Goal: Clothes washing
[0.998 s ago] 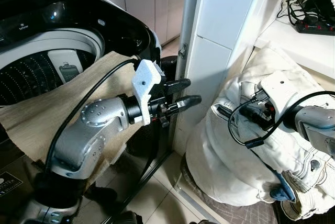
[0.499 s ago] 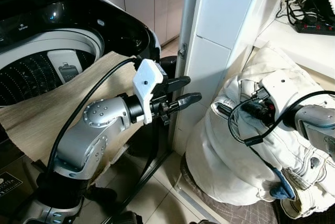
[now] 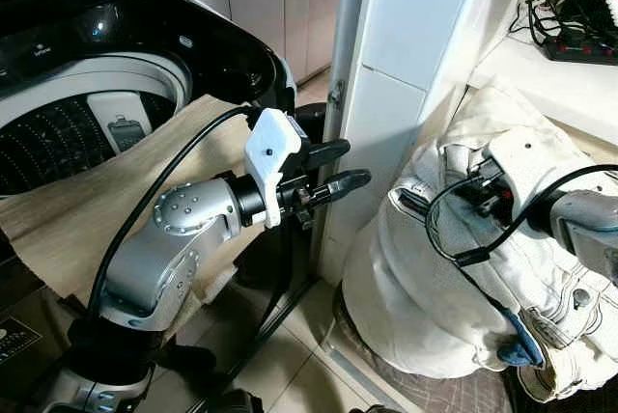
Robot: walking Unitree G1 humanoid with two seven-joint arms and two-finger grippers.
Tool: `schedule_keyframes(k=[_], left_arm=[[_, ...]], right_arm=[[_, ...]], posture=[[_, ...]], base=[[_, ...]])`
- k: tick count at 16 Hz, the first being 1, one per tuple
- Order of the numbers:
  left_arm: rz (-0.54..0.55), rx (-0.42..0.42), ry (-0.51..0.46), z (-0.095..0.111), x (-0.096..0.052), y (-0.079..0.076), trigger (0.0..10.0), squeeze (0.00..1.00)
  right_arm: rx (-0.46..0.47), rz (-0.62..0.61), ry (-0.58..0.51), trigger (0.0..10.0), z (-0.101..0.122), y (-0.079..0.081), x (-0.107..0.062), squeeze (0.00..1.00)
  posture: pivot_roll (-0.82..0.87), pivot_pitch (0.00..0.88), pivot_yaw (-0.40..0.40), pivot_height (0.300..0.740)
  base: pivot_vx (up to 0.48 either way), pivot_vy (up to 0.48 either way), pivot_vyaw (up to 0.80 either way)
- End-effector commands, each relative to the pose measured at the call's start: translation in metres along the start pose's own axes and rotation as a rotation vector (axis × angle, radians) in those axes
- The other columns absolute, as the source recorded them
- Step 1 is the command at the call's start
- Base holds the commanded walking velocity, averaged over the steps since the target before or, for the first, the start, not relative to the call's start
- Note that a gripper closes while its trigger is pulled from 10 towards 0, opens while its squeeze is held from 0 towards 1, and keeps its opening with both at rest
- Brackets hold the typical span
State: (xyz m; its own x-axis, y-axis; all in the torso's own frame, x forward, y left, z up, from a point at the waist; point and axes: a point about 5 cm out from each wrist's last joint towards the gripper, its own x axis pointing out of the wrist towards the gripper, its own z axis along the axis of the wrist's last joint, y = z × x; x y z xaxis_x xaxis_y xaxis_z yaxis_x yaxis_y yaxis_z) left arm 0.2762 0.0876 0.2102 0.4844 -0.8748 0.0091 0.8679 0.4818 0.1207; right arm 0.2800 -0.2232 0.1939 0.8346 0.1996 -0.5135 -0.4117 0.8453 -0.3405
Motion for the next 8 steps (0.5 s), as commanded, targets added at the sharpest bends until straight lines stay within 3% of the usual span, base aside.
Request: schedule_keyframes(k=[1,5,8], left_arm=[[0.014,-0.015,-0.005,0.002,-0.001,0.002,10.0,0.00],[0.041,0.009,-0.019,0.005,0.001,0.005,10.0,0.00],[0.061,0.004,-0.066,0.012,0.003,0.006,10.0,0.00]], right_arm=[[0.012,-0.038,-0.010,0.0,0.004,-0.011,-0.004,0.00],[0.109,-0.008,-0.150,0.0,0.028,-0.023,-0.018,0.00],[0.165,0.035,-0.329,0.0,0.057,-0.037,-0.038,0.00]], posture=[[-0.12,0.050,-0.005,0.740],[-0.12,0.051,-0.006,0.740],[-0.12,0.050,-0.008,0.740]], base=[[0.000,0.000,0.00],[0.000,0.000,0.00],[0.000,0.000,0.00]])
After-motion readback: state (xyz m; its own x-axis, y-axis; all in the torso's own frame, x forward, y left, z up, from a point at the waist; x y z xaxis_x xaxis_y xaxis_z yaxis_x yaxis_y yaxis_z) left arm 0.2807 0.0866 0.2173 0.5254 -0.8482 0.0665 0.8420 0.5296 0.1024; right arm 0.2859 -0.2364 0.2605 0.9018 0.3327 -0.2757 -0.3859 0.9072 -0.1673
